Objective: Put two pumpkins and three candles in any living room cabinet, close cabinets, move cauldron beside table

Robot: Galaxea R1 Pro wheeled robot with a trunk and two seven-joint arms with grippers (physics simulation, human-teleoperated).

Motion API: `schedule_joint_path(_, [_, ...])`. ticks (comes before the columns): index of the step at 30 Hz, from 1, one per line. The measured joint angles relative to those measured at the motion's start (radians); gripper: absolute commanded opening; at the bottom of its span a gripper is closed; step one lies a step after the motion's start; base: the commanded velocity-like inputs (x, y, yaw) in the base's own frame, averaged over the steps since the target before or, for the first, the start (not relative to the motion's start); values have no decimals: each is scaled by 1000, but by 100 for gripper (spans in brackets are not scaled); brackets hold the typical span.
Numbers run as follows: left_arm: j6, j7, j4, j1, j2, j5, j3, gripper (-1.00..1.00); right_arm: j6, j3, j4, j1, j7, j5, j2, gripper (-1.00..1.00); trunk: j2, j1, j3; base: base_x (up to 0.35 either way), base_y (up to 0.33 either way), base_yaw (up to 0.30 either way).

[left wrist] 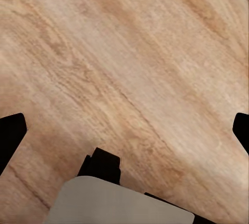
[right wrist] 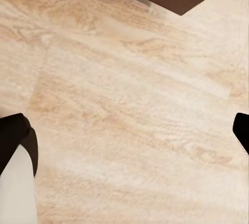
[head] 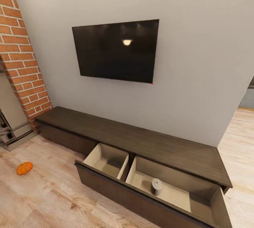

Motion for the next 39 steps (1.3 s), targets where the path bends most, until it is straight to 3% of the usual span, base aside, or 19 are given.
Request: schedule_joint_path(39, [-1, -2, -2, 0, 0, 2, 2, 100, -14, -2, 0, 0, 0, -2, -2, 100, 0, 0, -32, 0, 0, 260])
